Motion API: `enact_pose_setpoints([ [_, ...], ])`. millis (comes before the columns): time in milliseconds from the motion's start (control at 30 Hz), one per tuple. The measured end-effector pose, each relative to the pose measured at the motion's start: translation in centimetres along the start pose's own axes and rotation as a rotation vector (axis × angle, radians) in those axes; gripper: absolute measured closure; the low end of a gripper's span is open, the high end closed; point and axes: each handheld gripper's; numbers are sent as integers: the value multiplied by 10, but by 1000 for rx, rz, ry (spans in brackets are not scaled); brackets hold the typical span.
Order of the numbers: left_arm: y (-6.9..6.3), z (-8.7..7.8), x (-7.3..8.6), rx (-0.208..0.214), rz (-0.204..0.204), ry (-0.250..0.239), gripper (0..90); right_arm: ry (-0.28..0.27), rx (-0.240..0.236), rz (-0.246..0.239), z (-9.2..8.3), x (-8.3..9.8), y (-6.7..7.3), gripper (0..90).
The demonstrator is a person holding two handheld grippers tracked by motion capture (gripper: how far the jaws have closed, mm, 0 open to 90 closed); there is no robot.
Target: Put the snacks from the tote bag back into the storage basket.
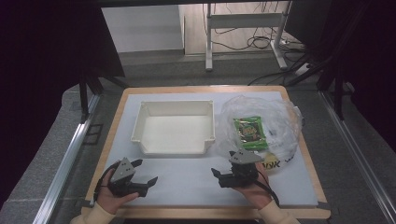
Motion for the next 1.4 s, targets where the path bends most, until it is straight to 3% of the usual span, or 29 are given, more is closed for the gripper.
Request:
enact_pose_setpoints([
  [500, -1, -2, 3, -14, 6, -7, 138, 12, -48, -31, 4, -2, 3, 130],
  [667, -3, 0, 0, -12, 11, -12, 137, 10, -69, -20, 3, -3, 3, 145],
  [1400, -3, 1, 3, -23, 14, -6, 138, -14, -65, 10, -9, -8, -9, 193],
])
Point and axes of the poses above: each handheld gripper's, and its own axes: z roughly forward along the jaws, x roughly out of its underside, y roughly to its left, and after that the axes turned 8 degrees about -z, right-handed
